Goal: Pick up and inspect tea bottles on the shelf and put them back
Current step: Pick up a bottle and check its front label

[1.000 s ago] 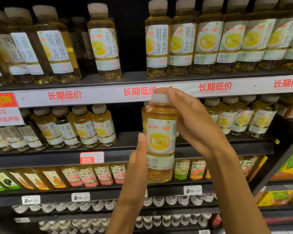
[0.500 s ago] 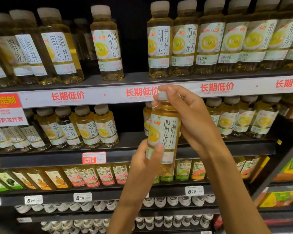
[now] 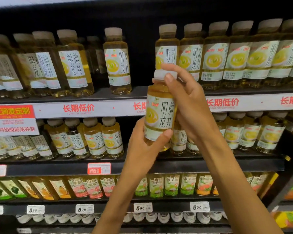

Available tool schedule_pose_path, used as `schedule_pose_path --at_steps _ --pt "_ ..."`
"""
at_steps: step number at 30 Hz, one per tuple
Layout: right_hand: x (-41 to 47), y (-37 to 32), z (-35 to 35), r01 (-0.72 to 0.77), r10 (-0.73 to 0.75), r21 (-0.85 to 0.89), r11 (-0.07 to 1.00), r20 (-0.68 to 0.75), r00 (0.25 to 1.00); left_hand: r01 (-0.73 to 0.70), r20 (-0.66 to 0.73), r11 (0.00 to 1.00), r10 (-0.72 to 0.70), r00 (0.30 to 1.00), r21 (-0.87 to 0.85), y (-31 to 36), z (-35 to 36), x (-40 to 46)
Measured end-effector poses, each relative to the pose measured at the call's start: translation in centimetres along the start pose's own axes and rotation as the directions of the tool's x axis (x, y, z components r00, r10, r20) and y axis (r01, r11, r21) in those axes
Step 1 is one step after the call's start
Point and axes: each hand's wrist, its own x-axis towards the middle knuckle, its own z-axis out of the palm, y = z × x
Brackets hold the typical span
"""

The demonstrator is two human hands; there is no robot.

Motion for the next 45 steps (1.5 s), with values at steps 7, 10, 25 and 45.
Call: schedule_pose_path --at_steps 7,10,25,45 --pt "4.2 -2.8 1.6 0.266 -0.269 -0.058 0.962 -0.045 0.962 -0.242 -0.218 0.951 0.282 0.934 0.193 2.6 -1.5 5.0" --pt "5.9 -3.3 2.3 0.324 -0.330 -0.133 0.937 -0.027 0.944 -0.280 -0.249 0.936 0.329 0.911 0.211 3.2 -1.6 6.5" --pt "10.1 -1.2 2.7 0.289 -0.340 -0.518 0.805 -0.003 0.941 -0.131 -0.350 0.935 0.250 0.903 0.330 2.3 -1.8 9.6" --pt "11.9 0.6 1.6 0.216 -0.466 -0.962 0.168 0.116 0.877 -0.091 -0.284 0.696 0.403 0.870 0.712 2.5 -1.0 10.2"
